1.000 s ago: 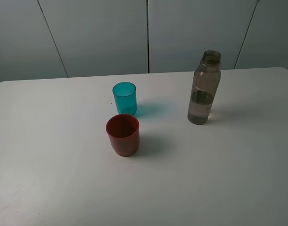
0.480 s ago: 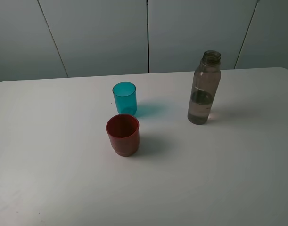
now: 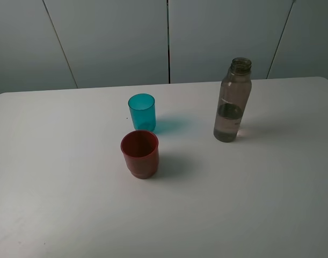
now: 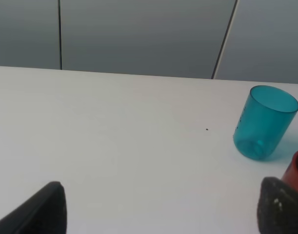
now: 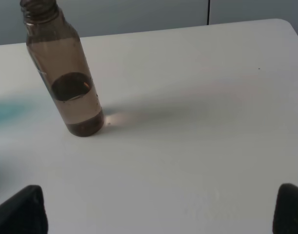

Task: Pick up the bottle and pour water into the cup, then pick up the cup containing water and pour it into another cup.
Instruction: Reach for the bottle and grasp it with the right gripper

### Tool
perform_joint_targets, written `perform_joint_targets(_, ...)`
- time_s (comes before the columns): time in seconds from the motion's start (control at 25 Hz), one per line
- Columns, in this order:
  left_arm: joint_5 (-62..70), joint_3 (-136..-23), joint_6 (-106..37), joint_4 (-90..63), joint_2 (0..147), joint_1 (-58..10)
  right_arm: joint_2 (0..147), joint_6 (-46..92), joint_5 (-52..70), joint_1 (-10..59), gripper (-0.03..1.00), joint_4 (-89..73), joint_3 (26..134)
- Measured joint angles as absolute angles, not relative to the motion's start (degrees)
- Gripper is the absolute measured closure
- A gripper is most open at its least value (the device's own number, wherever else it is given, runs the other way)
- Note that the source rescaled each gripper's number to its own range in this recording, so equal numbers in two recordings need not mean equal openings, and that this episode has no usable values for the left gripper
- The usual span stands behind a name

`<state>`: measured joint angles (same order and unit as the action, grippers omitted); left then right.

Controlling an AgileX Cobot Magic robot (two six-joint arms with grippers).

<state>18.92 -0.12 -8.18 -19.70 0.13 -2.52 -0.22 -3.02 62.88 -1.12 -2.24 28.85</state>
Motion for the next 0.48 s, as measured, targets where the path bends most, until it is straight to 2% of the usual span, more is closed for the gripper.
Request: perform_joint_targets(0.48,18.92,-0.12,-8.18,-19.70,0.13,-2.52,0.01,-3.02,62.88,-1.12,-0.03,-2.24,28.85)
